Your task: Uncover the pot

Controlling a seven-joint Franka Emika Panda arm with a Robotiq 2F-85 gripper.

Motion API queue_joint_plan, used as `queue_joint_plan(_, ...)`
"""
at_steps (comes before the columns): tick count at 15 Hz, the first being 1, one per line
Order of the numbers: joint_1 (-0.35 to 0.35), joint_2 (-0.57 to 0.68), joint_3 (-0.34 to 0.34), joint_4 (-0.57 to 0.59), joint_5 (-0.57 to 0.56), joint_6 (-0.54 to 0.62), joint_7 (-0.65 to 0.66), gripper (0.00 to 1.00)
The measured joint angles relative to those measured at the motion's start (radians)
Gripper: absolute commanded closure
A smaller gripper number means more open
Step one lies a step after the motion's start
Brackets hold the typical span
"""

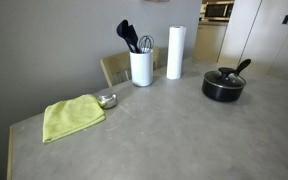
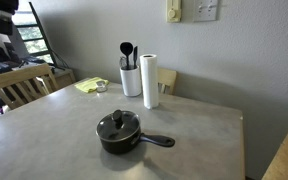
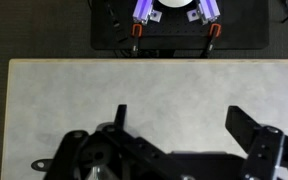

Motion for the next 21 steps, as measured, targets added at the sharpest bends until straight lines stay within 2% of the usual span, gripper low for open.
queue_joint_plan(6, 0.006, -0.003, 0.01, -0.001, 0.0, 0.015, 0.011, 0.0)
queue_joint_plan(11, 0.003, 0.025, -0.015, -0.09, -0.006, 0.306, -0.031, 0.0)
queue_joint_plan(15, -0.008, 0.088, -0.066, -0.145, 0.0, 0.479, -0.138, 0.0)
queue_joint_plan(21, -0.053, 0.209, -0.12, -0.161, -0.008, 0.527, -0.428, 0.0)
